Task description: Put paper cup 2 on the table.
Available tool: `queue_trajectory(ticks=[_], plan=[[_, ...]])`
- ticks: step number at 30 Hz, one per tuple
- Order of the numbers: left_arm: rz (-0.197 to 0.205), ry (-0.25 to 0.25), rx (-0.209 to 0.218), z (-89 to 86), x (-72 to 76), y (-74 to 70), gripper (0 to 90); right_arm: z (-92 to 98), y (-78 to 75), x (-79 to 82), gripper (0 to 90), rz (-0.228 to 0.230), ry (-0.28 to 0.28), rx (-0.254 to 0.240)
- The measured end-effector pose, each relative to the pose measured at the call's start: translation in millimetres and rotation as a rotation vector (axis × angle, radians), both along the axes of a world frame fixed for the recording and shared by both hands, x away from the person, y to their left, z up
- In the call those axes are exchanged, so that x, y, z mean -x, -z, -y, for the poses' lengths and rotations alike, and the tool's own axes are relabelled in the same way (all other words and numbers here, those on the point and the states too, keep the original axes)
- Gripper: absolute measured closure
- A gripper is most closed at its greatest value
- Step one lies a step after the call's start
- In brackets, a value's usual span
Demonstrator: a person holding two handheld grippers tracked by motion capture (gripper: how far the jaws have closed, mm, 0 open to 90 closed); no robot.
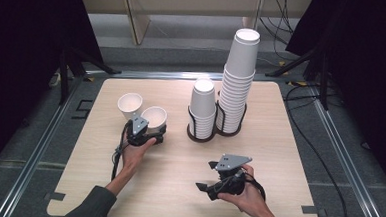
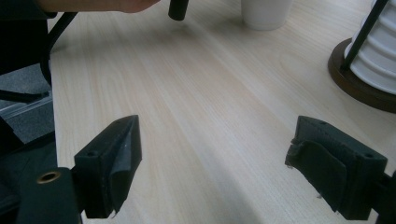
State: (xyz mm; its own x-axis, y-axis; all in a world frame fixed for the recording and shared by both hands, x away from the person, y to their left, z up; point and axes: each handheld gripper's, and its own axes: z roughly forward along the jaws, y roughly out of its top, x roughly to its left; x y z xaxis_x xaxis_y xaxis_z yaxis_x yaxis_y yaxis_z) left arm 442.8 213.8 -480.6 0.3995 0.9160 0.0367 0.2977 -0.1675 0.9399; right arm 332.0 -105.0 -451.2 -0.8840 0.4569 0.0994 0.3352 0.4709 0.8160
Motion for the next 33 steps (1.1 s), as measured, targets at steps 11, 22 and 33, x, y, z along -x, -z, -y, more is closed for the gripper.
queue_trajectory(ticks=[11, 22, 33], plan=[[-0.057, 0.017, -0.011, -10.8, 4.0, 7.0, 14.1, 0.0, 0.7, -0.6, 16.9, 0.014, -0.010, 0.009], [-0.093, 0.024, -0.027, -17.2, 13.9, 4.6, 14.2, 3.2, 1.3, 1.2, 16.9, -0.001, -0.004, 0.004], [-0.091, 0.030, -0.003, -30.2, 42.2, -9.7, 14.2, 9.2, 0.1, 1.0, 16.9, 0.005, 0.016, -0.009]])
